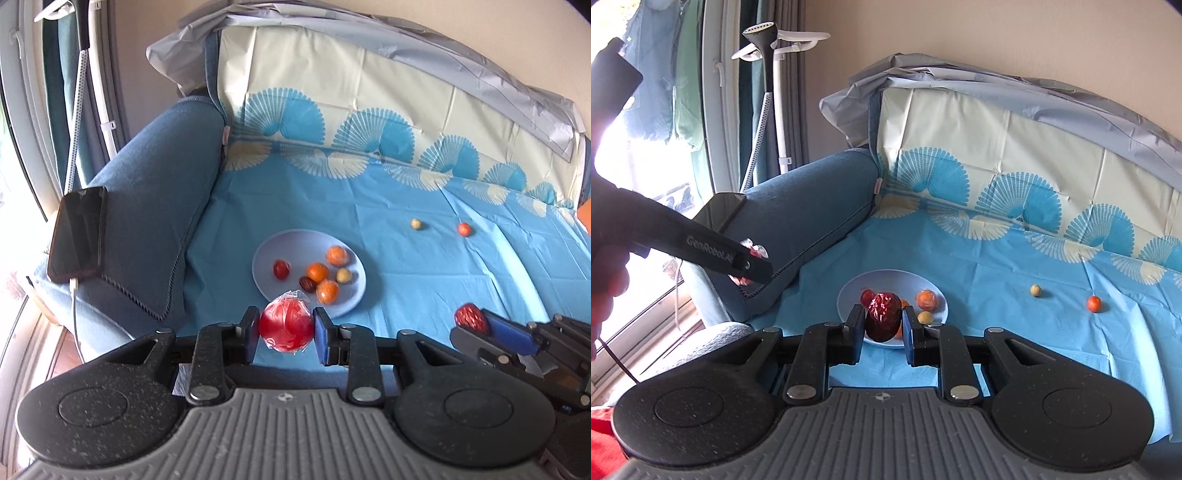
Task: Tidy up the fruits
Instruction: 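Carry the red fruit and date over the plate with both grippers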
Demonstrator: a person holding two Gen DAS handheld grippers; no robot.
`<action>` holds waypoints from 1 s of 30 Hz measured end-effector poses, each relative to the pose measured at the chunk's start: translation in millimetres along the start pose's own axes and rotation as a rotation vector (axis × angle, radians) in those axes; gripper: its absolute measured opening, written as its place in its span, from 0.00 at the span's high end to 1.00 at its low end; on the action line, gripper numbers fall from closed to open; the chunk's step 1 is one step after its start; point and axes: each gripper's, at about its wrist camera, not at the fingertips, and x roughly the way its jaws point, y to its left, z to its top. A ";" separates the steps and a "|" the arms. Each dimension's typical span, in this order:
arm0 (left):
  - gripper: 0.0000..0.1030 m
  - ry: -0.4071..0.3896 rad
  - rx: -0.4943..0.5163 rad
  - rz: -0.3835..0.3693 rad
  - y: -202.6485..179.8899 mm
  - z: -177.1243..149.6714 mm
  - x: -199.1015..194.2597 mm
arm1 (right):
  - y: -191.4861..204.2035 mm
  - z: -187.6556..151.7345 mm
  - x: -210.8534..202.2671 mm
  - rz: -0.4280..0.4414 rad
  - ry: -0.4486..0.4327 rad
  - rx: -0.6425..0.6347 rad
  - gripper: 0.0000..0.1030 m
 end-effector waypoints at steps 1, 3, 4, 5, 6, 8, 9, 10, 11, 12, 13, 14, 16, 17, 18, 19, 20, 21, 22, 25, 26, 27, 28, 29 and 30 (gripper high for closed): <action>0.67 0.001 -0.004 -0.003 1.3 3.0 3.6 | -1.0 0.8 3.9 -0.002 0.004 0.004 0.78; 0.67 0.009 -0.010 -0.005 2.7 9.5 12.1 | -2.4 2.2 12.6 -0.006 0.012 0.010 0.78; 0.67 0.012 -0.009 -0.004 3.1 12.2 16.8 | -3.3 2.5 17.2 -0.007 0.017 0.012 0.78; 0.67 0.014 -0.008 -0.002 3.6 14.7 21.5 | -4.8 3.6 22.8 -0.007 0.022 0.013 0.78; 0.67 0.017 -0.008 0.000 4.1 17.4 26.3 | -5.4 4.1 28.3 -0.008 0.027 0.013 0.78; 0.67 0.026 -0.009 0.001 4.8 21.9 37.0 | -7.7 6.5 40.0 -0.010 0.035 0.013 0.78; 0.67 0.031 -0.012 0.003 4.9 24.4 42.5 | -9.4 7.5 46.3 -0.010 0.040 0.014 0.78; 0.67 0.036 -0.015 0.003 5.3 26.6 48.1 | -11.5 8.9 53.0 -0.011 0.044 0.017 0.78; 0.67 0.041 -0.016 0.003 5.2 28.9 53.8 | -13.5 10.2 60.1 -0.011 0.049 0.020 0.78; 0.67 0.045 -0.017 0.005 5.4 30.8 59.0 | -15.0 11.4 67.7 -0.011 0.055 0.020 0.78; 0.67 0.048 -0.018 0.005 5.2 33.4 64.6 | -16.8 12.6 75.2 -0.012 0.060 0.022 0.78; 0.67 0.049 -0.018 0.004 4.8 35.7 70.3 | -18.6 13.9 83.1 -0.011 0.066 0.023 0.78; 0.67 0.057 -0.017 0.009 3.6 40.3 83.0 | -21.8 15.5 99.3 -0.011 0.077 0.019 0.78; 0.67 0.062 -0.015 0.008 3.1 42.8 90.2 | -23.4 16.1 107.6 -0.011 0.084 0.019 0.78; 0.67 0.070 -0.015 0.010 2.7 44.5 98.0 | -25.4 16.6 115.9 -0.011 0.094 0.021 0.78; 0.67 0.081 -0.016 0.011 2.3 46.8 106.2 | -27.4 17.2 124.3 -0.011 0.105 0.025 0.78; 0.67 0.088 -0.017 0.008 2.0 48.6 113.9 | -29.6 17.4 132.1 -0.009 0.114 0.029 0.78; 0.67 0.094 -0.018 0.010 1.8 50.5 121.5 | -31.4 17.2 139.3 -0.011 0.120 0.031 0.78; 0.67 0.100 -0.018 0.013 1.3 52.4 129.4 | -33.2 17.2 146.6 -0.014 0.129 0.032 0.78; 0.67 0.116 -0.023 0.010 1.0 57.4 152.0 | -39.2 16.2 169.4 -0.018 0.155 0.034 0.78; 0.67 0.121 -0.022 0.009 0.6 58.6 159.4 | -40.6 15.5 177.2 -0.018 0.163 0.033 0.78; 0.67 0.125 -0.021 0.009 0.4 59.7 167.6 | -42.6 15.3 185.2 -0.019 0.170 0.034 0.78; 0.67 0.132 -0.020 0.012 0.0 60.7 175.8 | -44.4 15.4 193.1 -0.022 0.177 0.034 0.78; 0.67 0.138 -0.018 0.011 0.1 61.5 184.0 | -46.2 15.1 200.8 -0.022 0.186 0.033 0.78; 0.67 0.143 -0.018 0.010 0.2 62.3 192.3 | -48.0 15.1 208.5 -0.020 0.195 0.030 0.78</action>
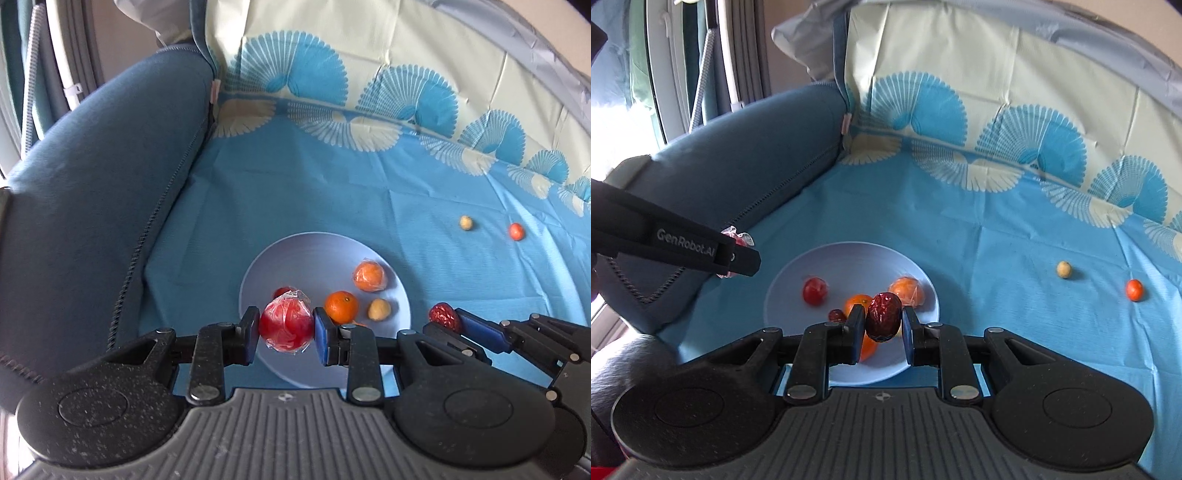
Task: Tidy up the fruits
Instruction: 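Carry the red fruit and date over the plate with both grippers, then open both grippers to drop the red fruit and date onto the plate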
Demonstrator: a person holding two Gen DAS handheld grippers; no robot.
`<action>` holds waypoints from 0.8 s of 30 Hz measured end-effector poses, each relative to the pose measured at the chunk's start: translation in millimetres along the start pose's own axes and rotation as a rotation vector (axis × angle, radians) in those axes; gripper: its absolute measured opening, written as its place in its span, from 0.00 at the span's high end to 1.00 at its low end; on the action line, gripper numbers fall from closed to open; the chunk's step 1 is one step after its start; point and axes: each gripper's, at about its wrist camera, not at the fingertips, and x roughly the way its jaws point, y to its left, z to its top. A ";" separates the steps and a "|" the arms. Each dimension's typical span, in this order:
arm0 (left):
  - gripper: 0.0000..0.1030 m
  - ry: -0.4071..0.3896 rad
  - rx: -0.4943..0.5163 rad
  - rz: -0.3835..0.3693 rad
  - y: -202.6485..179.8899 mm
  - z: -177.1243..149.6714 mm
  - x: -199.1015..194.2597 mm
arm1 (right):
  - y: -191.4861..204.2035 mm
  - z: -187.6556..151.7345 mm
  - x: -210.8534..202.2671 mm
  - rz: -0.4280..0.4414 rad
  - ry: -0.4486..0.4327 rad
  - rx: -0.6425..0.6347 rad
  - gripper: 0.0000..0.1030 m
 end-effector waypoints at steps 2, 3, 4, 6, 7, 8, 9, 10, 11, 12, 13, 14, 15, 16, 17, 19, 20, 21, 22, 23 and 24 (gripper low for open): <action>0.67 0.012 0.003 0.001 -0.1 3.3 15.2 | -1.8 2.9 14.4 0.001 0.011 -0.007 0.78; 0.67 0.017 0.005 0.001 -0.2 4.4 22.8 | -2.3 3.9 21.3 0.002 0.017 -0.012 0.78; 0.67 0.025 0.008 0.006 -0.2 5.2 30.3 | -3.1 4.6 28.4 0.001 0.022 -0.013 0.78; 0.67 0.041 0.011 0.010 -0.4 6.1 43.4 | -5.8 5.7 43.0 -0.004 0.038 -0.011 0.78; 0.67 0.048 0.011 0.011 0.0 6.4 49.3 | -7.6 5.7 49.7 -0.004 0.046 -0.009 0.78; 0.67 0.056 0.013 0.012 0.2 6.4 55.0 | -9.0 5.5 56.3 -0.005 0.053 -0.007 0.78; 0.67 0.062 0.015 0.011 0.3 6.6 60.0 | -10.5 5.4 62.7 -0.005 0.060 -0.007 0.78; 0.67 0.066 0.018 0.013 0.1 6.6 64.5 | -11.4 5.5 68.6 -0.004 0.067 -0.008 0.78; 0.67 0.067 0.021 0.013 0.3 6.0 68.1 | -12.1 5.2 73.8 -0.003 0.072 -0.010 0.78; 0.67 0.069 0.025 0.016 -0.1 5.6 72.1 | -12.6 4.9 78.4 -0.003 0.078 -0.013 0.78; 0.67 0.072 0.029 0.021 -0.2 5.6 76.0 | -12.8 4.5 83.3 -0.002 0.082 -0.017 0.78; 0.67 0.074 0.031 0.025 -0.3 5.4 79.8 | -12.9 3.9 87.0 -0.003 0.086 -0.022 0.78; 0.67 0.076 0.034 0.030 -0.5 5.7 83.8 | -13.7 3.5 89.8 -0.004 0.089 -0.026 0.78; 0.67 0.079 0.038 0.032 -1.1 6.3 87.4 | -14.1 3.1 92.3 -0.002 0.091 -0.027 0.78; 0.67 0.080 0.043 0.033 -1.8 7.3 89.9 | -14.5 3.0 94.9 0.000 0.095 -0.028 0.78; 0.56 0.062 0.056 0.038 -2.3 9.1 91.9 | -14.8 3.8 98.2 0.018 0.098 -0.037 0.78; 0.38 0.044 0.067 0.044 -3.3 10.2 90.9 | -14.3 4.8 99.2 0.029 0.102 -0.046 0.74; 0.26 0.022 0.073 0.059 -3.6 11.1 88.4 | -13.7 6.3 99.1 0.031 0.106 -0.054 0.60; 0.03 0.002 0.072 0.088 -3.7 11.7 84.3 | -13.4 7.3 97.5 0.029 0.106 -0.059 0.51; 0.00 -0.024 0.062 0.111 -3.0 10.7 77.7 | -12.9 8.2 94.5 0.028 0.104 -0.062 0.36; 0.00 -0.050 0.049 0.113 -1.5 9.5 70.5 | -12.0 8.0 89.3 0.029 0.098 -0.067 0.29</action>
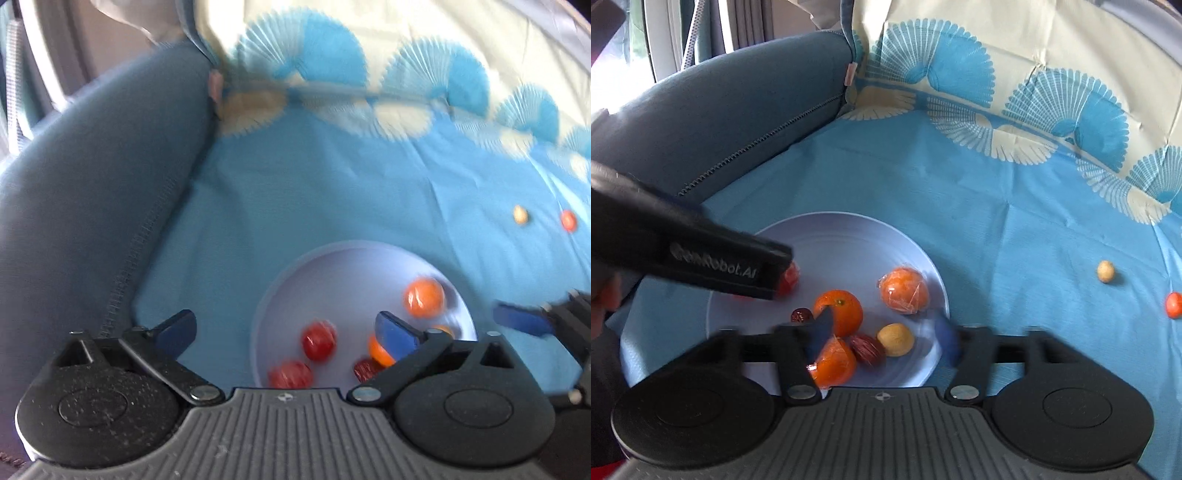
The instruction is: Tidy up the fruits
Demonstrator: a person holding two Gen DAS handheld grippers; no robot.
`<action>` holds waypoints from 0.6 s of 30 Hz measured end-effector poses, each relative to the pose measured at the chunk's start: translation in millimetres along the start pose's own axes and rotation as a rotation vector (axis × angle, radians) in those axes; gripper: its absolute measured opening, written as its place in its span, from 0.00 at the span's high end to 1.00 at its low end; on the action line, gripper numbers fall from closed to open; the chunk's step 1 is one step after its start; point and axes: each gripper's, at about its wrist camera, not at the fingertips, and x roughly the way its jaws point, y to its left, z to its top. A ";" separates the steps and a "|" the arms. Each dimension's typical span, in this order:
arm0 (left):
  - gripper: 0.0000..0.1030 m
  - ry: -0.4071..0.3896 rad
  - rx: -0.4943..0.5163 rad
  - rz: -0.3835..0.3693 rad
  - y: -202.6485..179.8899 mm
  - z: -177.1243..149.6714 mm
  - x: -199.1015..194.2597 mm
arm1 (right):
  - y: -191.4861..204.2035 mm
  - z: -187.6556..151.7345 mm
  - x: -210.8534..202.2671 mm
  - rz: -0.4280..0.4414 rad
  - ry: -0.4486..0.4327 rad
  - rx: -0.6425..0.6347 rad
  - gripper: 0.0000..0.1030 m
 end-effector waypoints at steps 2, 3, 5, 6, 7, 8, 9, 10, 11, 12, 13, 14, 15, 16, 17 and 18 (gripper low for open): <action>0.00 0.013 -0.011 -0.012 5.1 -2.2 -10.3 | 3.4 -2.5 -12.9 -0.006 0.002 -0.012 0.21; 0.00 0.034 -0.022 -0.017 8.5 -4.0 -15.0 | 5.6 -4.2 -20.7 -0.006 0.006 -0.019 0.16; 0.00 0.064 -0.048 -0.034 15.7 -11.6 -29.0 | 10.5 -10.6 -39.8 -0.013 0.007 -0.018 0.09; 0.00 0.071 -0.061 -0.041 19.5 -17.2 -37.7 | 13.3 -14.3 -49.5 -0.012 0.012 -0.017 0.08; 0.00 0.080 -0.075 -0.045 23.6 -23.9 -46.9 | 16.2 -18.1 -59.3 -0.005 0.019 -0.014 0.08; 0.00 0.091 -0.086 -0.043 27.0 -30.4 -55.6 | 19.3 -22.2 -69.3 0.000 0.026 -0.009 0.07; 0.00 0.105 -0.096 -0.035 30.1 -36.9 -63.6 | 22.5 -26.6 -78.8 0.004 0.036 -0.002 0.05; 0.00 0.120 -0.106 -0.027 32.3 -43.2 -71.1 | 26.1 -31.2 -88.3 0.006 0.048 0.009 0.05; 0.00 0.130 -0.114 -0.027 34.7 -48.9 -78.9 | 30.0 -35.8 -97.7 0.016 0.063 0.019 0.05; 0.00 0.135 -0.120 -0.034 37.1 -54.4 -87.7 | 33.9 -40.2 -107.1 0.033 0.077 0.027 0.05; 0.00 0.140 -0.125 -0.038 39.2 -58.9 -95.7 | 37.8 -44.5 -116.7 0.048 0.083 0.032 0.05; 0.00 0.140 -0.131 -0.037 41.2 -62.8 -104.4 | 41.6 -48.4 -126.4 0.054 0.079 0.033 0.04; 0.00 0.132 -0.136 -0.036 43.1 -67.2 -113.4 | 45.3 -52.2 -135.9 0.046 0.067 0.031 0.04; 0.00 0.118 -0.141 -0.035 44.3 -70.4 -122.6 | 48.7 -54.9 -145.5 0.028 0.049 0.031 0.04; 0.00 0.100 -0.143 -0.032 44.8 -74.3 -131.6 | 51.4 -57.2 -154.7 0.009 0.028 0.036 0.04; 0.00 0.082 -0.141 -0.029 44.5 -77.3 -139.9 | 53.3 -58.9 -163.4 -0.004 0.005 0.044 0.04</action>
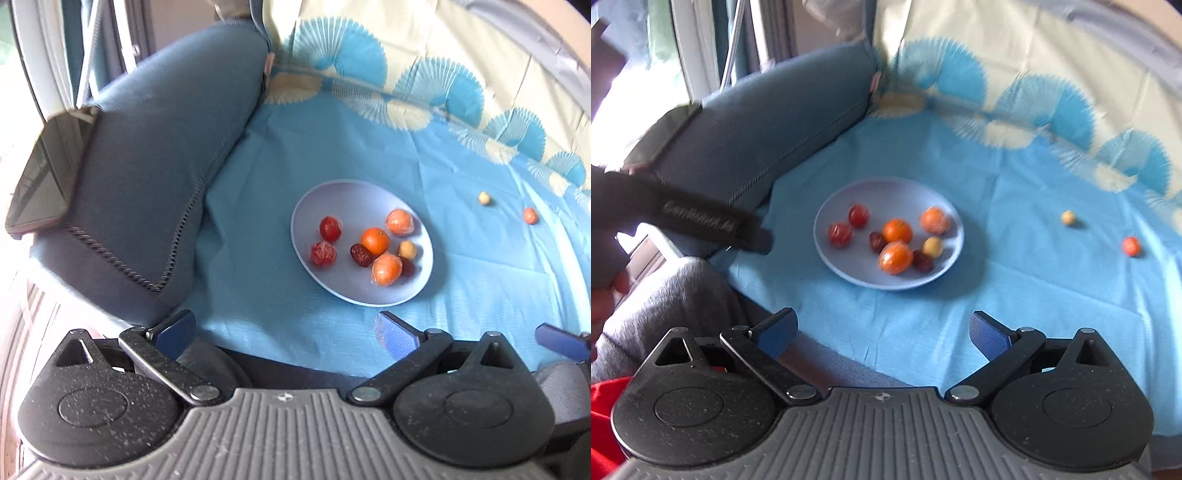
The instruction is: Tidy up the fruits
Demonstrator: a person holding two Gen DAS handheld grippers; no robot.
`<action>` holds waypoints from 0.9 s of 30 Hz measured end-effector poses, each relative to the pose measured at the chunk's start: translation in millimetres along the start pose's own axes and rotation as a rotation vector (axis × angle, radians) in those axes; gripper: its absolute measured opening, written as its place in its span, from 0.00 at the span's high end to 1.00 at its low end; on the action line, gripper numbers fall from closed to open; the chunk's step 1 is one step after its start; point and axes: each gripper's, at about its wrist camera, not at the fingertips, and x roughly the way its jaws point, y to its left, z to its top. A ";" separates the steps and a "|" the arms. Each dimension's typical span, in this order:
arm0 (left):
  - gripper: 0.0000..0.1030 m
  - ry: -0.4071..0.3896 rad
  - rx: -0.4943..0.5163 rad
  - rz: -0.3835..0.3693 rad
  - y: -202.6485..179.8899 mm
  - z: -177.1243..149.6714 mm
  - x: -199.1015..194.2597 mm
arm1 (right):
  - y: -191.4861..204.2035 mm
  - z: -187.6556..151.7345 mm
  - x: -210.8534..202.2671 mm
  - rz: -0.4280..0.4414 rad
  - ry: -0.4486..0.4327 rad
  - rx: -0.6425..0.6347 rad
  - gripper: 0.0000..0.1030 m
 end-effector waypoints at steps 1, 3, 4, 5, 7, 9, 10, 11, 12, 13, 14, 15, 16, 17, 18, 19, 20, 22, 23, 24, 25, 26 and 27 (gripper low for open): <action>0.00 -0.015 0.008 0.003 -0.8 -3.5 -7.9 | 1.3 -1.6 -8.7 -0.008 -0.022 0.009 0.03; 0.00 -0.038 0.029 0.007 -3.6 -8.8 -21.7 | 2.0 -3.5 -23.7 -0.014 -0.058 0.021 0.03; 0.00 -0.049 0.038 0.007 -5.7 -10.6 -28.0 | 2.2 -3.6 -30.2 -0.013 -0.073 0.022 0.03; 0.00 -0.062 0.044 0.007 -7.8 -12.6 -34.0 | 3.2 -4.2 -36.6 -0.017 -0.090 0.022 0.03; 0.00 -0.090 0.051 0.003 -11.1 -17.7 -47.7 | 4.6 -7.3 -48.4 -0.026 -0.123 0.019 0.02; 0.00 -0.118 0.058 -0.001 -13.9 -21.3 -57.8 | 7.5 -12.2 -58.2 -0.033 -0.144 0.014 0.01; 0.00 -0.130 0.062 -0.003 -15.3 -23.8 -63.0 | 9.4 -15.1 -62.6 -0.034 -0.148 0.010 0.01; 0.00 -0.140 0.066 -0.004 -16.6 -26.1 -67.4 | 11.2 -17.3 -65.9 -0.031 -0.151 0.002 0.01; 0.00 -0.148 0.071 -0.004 -19.1 -28.1 -71.1 | 13.2 -19.5 -70.1 -0.030 -0.156 -0.009 0.01; 0.00 -0.155 0.074 -0.005 -20.8 -30.3 -74.6 | 15.2 -21.6 -74.7 -0.033 -0.165 -0.019 0.01; 0.00 -0.160 0.077 -0.006 -22.5 -31.3 -77.3 | 17.0 -23.3 -78.9 -0.039 -0.178 -0.027 0.01; 0.00 -0.164 0.080 -0.007 -23.4 -32.5 -80.1 | 17.8 -24.6 -82.2 -0.043 -0.188 -0.030 0.01; 0.00 -0.168 0.084 -0.007 -24.6 -33.5 -82.7 | 18.7 -25.4 -84.9 -0.046 -0.194 -0.030 0.01; 0.00 -0.173 0.087 -0.007 -24.7 -34.0 -84.7 | 19.2 -26.4 -87.3 -0.048 -0.198 -0.029 0.01; 0.00 -0.178 0.088 -0.005 -25.3 -34.5 -86.8 | 18.6 -27.2 -89.2 -0.051 -0.202 -0.025 0.01; 0.00 -0.185 0.089 -0.004 -25.5 -35.4 -89.4 | 18.3 -27.8 -91.4 -0.053 -0.204 -0.021 0.01; 0.00 -0.191 0.089 -0.003 -25.7 -36.0 -91.7 | 17.6 -28.1 -92.6 -0.054 -0.205 -0.017 0.01; 0.00 -0.199 0.089 0.000 -25.4 -36.6 -94.2 | 16.9 -28.8 -94.5 -0.056 -0.210 -0.010 0.01; 0.00 -0.202 0.087 0.001 -25.0 -36.8 -95.1 | 16.9 -28.9 -95.4 -0.056 -0.214 -0.010 0.01; 0.00 -0.204 0.086 0.001 -24.4 -36.9 -96.0 | 17.3 -29.3 -96.2 -0.057 -0.216 -0.011 0.01; 0.00 -0.205 0.086 0.000 -24.4 -37.2 -96.8 | 18.1 -29.6 -97.0 -0.056 -0.218 -0.012 0.01; 0.00 -0.206 0.086 0.000 -24.5 -37.1 -96.9 | 19.0 -29.5 -97.1 -0.056 -0.218 -0.014 0.01; 0.00 -0.207 0.084 0.001 -24.4 -38.0 -97.3 | 20.1 -29.9 -97.6 -0.056 -0.218 -0.015 0.01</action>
